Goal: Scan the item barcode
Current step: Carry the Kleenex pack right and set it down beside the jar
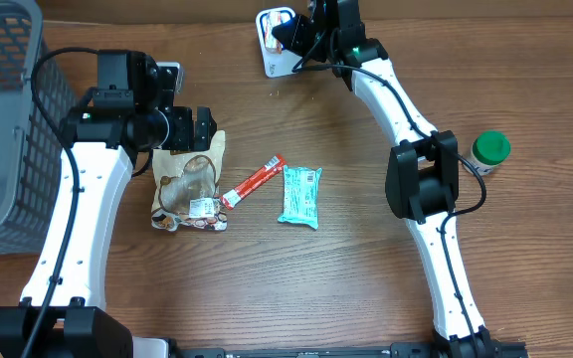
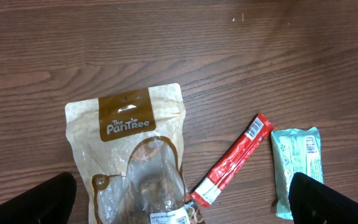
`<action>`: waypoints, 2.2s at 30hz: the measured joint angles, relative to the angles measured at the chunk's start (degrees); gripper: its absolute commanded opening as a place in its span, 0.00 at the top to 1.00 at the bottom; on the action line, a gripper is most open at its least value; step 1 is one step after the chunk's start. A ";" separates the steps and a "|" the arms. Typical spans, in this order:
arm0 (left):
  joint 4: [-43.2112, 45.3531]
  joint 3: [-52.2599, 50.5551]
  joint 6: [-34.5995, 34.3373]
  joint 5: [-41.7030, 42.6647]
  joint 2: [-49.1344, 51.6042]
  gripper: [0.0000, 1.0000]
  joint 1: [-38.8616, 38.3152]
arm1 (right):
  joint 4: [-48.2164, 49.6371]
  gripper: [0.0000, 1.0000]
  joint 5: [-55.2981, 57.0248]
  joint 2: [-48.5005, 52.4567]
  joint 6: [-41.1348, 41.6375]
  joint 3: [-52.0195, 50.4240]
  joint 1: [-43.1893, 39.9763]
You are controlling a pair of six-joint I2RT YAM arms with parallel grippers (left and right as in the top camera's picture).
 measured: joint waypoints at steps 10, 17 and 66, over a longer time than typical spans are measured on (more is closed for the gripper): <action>0.00 0.00 0.00 0.00 0.00 0.00 0.00 | -4.87 0.96 -4.61 -0.52 0.00 0.00 -1.05; 0.02 0.00 0.00 0.00 0.00 0.00 0.00 | -22.58 0.96 -4.94 -10.23 -3.96 -0.28 -2.51; 0.00 0.00 0.00 0.00 0.00 0.00 0.00 | -58.73 0.27 35.52 -27.08 -20.41 -33.09 -1.68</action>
